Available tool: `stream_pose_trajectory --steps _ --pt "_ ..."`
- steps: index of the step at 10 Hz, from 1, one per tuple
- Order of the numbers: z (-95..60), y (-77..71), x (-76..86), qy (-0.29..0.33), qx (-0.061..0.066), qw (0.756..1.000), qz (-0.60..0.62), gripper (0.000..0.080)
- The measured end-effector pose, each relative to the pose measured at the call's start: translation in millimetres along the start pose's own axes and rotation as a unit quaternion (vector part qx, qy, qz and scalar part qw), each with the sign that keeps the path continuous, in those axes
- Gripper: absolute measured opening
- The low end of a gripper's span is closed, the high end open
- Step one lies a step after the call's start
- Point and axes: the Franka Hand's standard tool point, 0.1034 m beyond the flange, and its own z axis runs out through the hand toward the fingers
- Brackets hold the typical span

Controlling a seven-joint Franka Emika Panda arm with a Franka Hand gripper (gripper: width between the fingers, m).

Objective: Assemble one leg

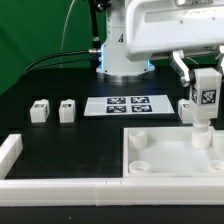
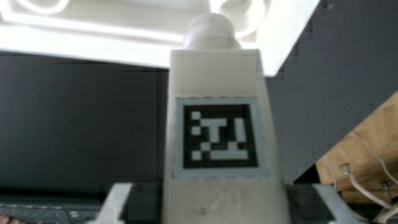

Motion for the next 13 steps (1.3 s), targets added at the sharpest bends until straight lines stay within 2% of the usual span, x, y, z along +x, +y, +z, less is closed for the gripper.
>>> stream_pose_trajectory --steps 2,4,7,10,13 --pt "6.9 -10.8 -5.4 -0.005 0.006 1.0 -0.003 0.0294" --pt "11.7 -24.5 -3.6 -0.005 0.013 1.0 -0.009 0.0294" --pt "22.1 -25.0 -3.1 -0.007 0.015 1.0 -0.008 0.0294" --pt "30.3 -24.0 7.3 -0.008 0.017 1.0 -0.006 0.0294" --pt "37.4 -14.8 8.6 -0.009 0.013 1.0 -0.006 0.0294"
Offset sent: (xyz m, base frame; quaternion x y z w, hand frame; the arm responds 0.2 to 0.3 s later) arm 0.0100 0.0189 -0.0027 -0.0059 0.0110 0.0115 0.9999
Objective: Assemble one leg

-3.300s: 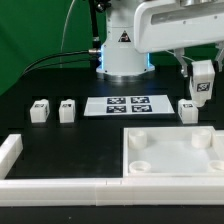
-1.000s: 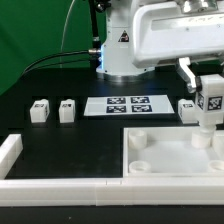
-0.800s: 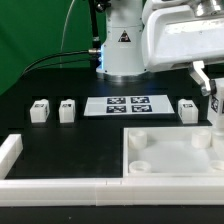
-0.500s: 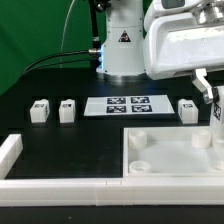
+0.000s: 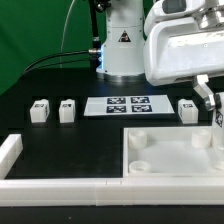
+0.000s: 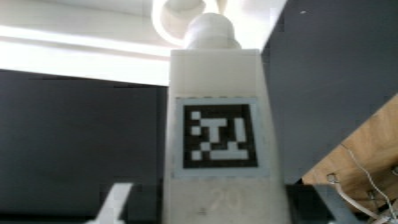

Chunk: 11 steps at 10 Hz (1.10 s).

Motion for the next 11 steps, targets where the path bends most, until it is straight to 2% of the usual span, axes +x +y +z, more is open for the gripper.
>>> stream_pose_trajectory --steps 4,6,11 --pt "0.9 1.1 -0.8 0.001 -0.001 1.0 0.001 0.0294" --pt "6.2 4.9 -3.6 -0.002 -0.002 1.0 0.002 0.0294" --pt "9.8 0.6 -6.8 -0.005 0.001 1.0 0.0 0.0294"
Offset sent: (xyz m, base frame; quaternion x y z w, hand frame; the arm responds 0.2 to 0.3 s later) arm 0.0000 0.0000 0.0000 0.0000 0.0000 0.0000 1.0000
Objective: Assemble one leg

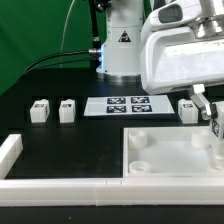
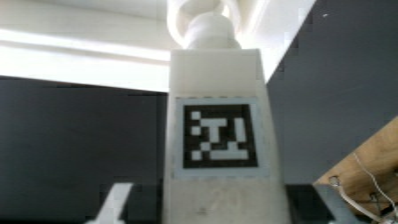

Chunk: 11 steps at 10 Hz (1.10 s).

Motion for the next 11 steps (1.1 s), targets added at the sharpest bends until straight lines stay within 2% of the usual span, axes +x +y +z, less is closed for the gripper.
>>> stream_pose_trajectory --steps 8,11 --pt "13.1 2.2 -12.9 -0.001 -0.002 1.0 0.004 0.0294" --pt "14.8 4.1 -11.4 0.017 -0.006 1.0 0.004 0.0294"
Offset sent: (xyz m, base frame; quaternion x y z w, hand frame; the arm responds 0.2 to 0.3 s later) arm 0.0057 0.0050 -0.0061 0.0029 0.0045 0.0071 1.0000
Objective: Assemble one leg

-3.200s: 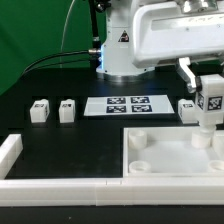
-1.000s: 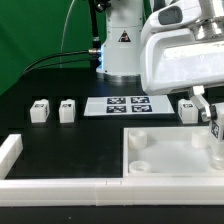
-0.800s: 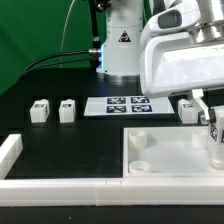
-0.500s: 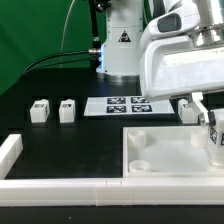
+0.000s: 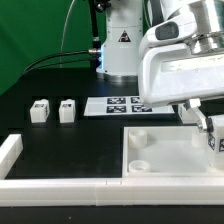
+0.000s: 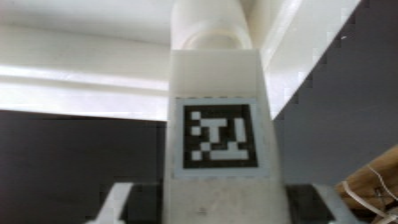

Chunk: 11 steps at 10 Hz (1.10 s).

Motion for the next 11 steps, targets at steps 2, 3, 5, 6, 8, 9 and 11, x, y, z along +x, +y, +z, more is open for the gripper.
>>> stream_pose_trajectory --steps 2,3,5,6,8,9,11 --pt "0.0 0.1 0.1 0.0 0.0 1.0 0.0 0.0294" --pt "-0.5 -0.2 0.4 -0.003 0.001 1.0 0.0 0.0294" --pt "-2.0 -0.4 2.2 -0.003 0.001 1.0 -0.001 0.0381" --pt "-2.0 0.2 2.2 -0.003 0.001 1.0 -0.001 0.0521" --pt "-1.9 2.6 1.9 -0.003 -0.001 1.0 -0.001 0.0609" --pt "-1.9 4.6 1.7 -0.003 -0.002 1.0 0.0 0.0641" --pt "-2.1 4.7 2.1 -0.003 -0.002 1.0 0.0 0.0647"
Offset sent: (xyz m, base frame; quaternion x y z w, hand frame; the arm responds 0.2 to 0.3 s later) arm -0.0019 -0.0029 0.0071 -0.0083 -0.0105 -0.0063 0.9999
